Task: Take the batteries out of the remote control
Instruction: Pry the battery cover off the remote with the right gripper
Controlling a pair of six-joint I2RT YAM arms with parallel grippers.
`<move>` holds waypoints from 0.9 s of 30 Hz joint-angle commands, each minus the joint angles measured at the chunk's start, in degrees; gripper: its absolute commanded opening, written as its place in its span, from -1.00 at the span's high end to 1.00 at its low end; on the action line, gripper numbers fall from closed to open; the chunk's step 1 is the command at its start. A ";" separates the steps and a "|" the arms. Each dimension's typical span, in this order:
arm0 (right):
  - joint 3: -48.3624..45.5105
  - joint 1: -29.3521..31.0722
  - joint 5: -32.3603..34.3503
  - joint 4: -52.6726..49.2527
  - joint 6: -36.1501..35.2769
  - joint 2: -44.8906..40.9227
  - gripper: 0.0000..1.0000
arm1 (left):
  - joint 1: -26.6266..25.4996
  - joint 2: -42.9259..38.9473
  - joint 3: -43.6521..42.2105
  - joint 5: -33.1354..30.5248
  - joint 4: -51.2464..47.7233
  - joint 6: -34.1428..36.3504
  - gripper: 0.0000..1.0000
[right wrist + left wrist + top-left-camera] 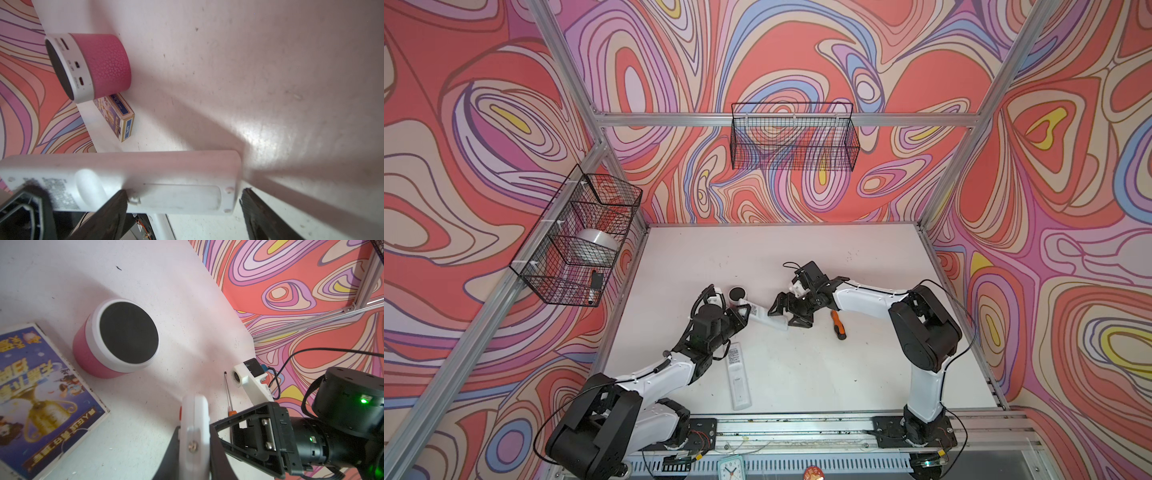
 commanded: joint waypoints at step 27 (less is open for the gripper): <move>8.39 3.14 19.29 -22.70 -6.92 -0.34 -0.73 | -0.76 -3.38 3.26 -3.39 -11.45 9.13 1.00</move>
